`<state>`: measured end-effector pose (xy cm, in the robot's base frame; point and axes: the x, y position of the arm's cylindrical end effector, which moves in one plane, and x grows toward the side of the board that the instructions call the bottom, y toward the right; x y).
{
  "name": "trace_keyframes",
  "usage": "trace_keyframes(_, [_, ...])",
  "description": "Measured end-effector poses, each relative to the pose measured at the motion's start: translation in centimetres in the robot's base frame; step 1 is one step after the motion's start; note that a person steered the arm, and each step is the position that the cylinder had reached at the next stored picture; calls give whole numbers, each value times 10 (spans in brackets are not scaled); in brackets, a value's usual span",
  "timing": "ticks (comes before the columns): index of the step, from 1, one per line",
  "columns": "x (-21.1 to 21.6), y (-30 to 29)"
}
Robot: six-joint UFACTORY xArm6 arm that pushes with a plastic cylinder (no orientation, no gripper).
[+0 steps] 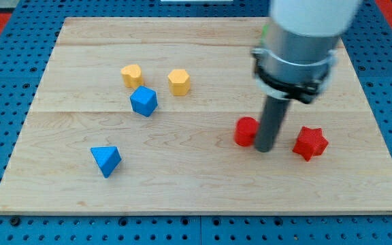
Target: Separate the red circle from red star
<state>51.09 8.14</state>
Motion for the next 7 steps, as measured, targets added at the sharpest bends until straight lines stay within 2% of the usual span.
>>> trace_keyframes(1, [-16,-56])
trace_keyframes(2, [-36,-61])
trace_keyframes(4, [-44,-10])
trace_keyframes(6, [-54,0])
trace_keyframes(7, [-78,15])
